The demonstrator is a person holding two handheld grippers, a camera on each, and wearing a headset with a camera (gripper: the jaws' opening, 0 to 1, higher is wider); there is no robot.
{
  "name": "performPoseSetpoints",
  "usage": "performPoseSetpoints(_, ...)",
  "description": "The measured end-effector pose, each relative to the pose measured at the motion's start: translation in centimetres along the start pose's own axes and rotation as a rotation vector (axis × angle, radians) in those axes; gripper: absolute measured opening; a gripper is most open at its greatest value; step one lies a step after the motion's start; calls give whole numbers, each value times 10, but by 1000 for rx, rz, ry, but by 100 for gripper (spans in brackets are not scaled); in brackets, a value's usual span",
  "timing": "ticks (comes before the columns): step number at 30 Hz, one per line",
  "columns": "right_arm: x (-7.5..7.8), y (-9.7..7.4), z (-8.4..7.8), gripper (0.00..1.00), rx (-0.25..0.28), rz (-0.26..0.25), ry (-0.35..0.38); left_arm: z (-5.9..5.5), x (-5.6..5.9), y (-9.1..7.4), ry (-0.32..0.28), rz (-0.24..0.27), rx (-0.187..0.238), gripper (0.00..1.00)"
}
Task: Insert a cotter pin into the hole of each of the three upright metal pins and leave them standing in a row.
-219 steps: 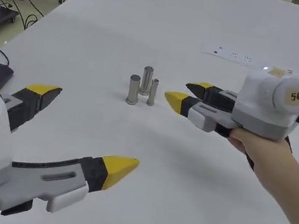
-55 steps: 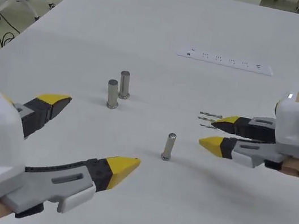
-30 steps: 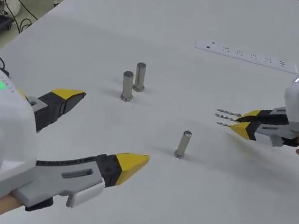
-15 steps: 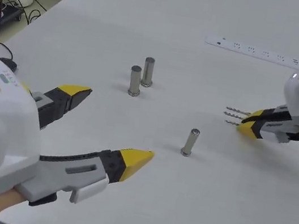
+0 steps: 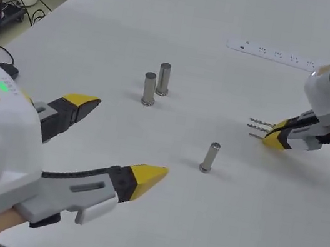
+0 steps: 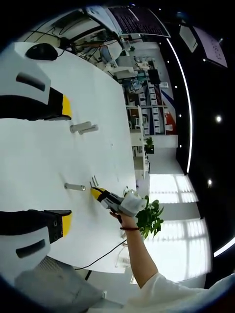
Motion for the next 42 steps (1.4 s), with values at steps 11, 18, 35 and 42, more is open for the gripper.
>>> performPoseSetpoints(11,0,0,0,2,-25,-35,-17,0,4,0,4,-16,-3,73)
performPoseSetpoints(18,1,-1,0,2,-4,-52,11,2,5,1,11,-22,-1,73)
performPoseSetpoints(35,-17,-19,7,1,69,-95,-35,0,10,-1,7,-41,-20,65)
performPoseSetpoints(42,-37,-34,17,1,118,-111,-74,3,17,-1,-27,-66,-12,63)
Point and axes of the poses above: the centre of the closed fingertips' face, and the gripper's own axes: y roughly forward along the fingers, x roughly to its right, z roughly out of its top, the point moved 1 cm from there along -y, roughly backward along the fingers, and after that the axes turned 9 degrees about z, right-handed, at the moved point
